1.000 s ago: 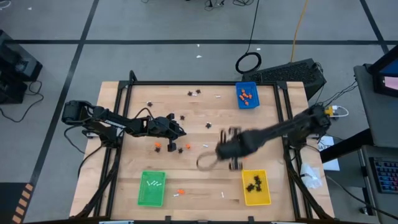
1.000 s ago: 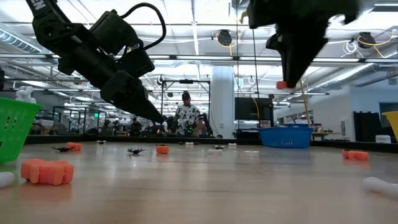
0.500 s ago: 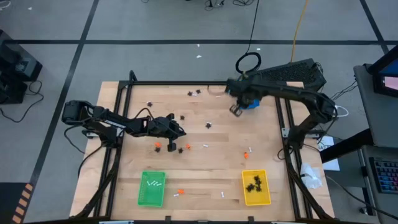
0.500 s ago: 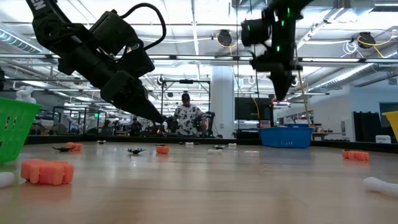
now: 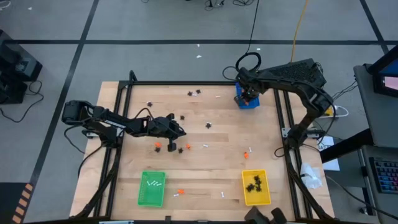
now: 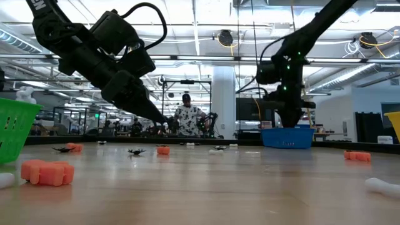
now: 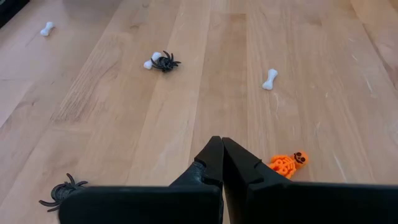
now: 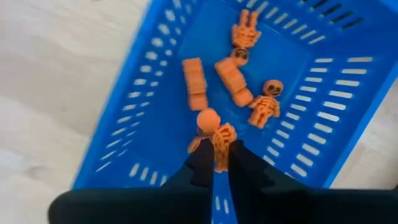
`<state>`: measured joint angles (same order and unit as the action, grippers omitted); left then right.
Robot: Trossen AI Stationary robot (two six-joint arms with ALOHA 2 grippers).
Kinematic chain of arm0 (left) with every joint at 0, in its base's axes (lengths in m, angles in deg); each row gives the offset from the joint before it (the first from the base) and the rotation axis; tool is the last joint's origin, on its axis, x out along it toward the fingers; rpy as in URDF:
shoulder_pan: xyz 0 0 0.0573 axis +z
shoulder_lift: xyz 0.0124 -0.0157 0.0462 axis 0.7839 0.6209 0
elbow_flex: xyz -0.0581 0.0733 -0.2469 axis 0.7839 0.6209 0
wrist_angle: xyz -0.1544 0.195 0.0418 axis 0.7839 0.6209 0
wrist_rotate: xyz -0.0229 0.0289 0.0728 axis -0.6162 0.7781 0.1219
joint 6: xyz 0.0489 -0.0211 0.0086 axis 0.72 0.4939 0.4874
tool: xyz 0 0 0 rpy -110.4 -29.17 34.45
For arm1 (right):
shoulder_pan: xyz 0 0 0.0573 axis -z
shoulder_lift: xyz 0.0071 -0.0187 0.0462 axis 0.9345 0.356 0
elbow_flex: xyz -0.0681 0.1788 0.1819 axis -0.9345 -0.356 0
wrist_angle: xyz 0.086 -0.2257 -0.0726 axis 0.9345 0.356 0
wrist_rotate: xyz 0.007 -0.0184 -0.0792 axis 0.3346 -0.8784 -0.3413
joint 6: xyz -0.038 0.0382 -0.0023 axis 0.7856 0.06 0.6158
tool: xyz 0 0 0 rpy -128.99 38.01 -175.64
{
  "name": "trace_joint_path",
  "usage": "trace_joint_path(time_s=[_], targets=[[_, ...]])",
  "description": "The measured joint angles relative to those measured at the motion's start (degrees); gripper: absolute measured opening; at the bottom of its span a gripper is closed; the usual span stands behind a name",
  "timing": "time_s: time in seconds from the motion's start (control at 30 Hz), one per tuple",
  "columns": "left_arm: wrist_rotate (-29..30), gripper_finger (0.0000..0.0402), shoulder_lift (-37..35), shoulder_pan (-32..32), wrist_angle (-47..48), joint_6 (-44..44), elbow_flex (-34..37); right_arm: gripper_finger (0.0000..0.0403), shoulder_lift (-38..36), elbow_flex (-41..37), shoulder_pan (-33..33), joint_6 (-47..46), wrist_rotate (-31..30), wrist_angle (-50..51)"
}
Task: Sort Halloween decoration
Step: Put the orange toy skeleton into the blue bin, then put the white bone toy into the green bin
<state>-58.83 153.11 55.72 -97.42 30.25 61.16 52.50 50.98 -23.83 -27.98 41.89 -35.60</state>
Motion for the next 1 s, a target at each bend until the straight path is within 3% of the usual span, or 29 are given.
trace_joint_path(time_s=[0.23, 0.6, 0.83, 1.0], targets=[[-0.02, 0.0000, 0.00, -0.02, -0.26, 0.00, 0.01, 0.0031, 2.07, -0.05, 1.16, -0.36, -0.14, -2.36], [-0.02, 0.0000, 0.00, -0.02, -0.20, 0.00, 0.00, 0.0123, 2.67, 1.78, 1.76, -0.85, -0.20, 0.40], [-0.01, 0.0000, 0.00, 0.00, -0.04, 0.02, 0.00, 0.0147, -2.87, 6.82, -0.06, -1.29, 0.03, 10.68], [0.00, 0.0000, 0.00, -0.01, 0.17, 0.04, 0.00, 0.0131, -11.19, 1.09, -6.66, -10.10, 1.92, 17.10]])
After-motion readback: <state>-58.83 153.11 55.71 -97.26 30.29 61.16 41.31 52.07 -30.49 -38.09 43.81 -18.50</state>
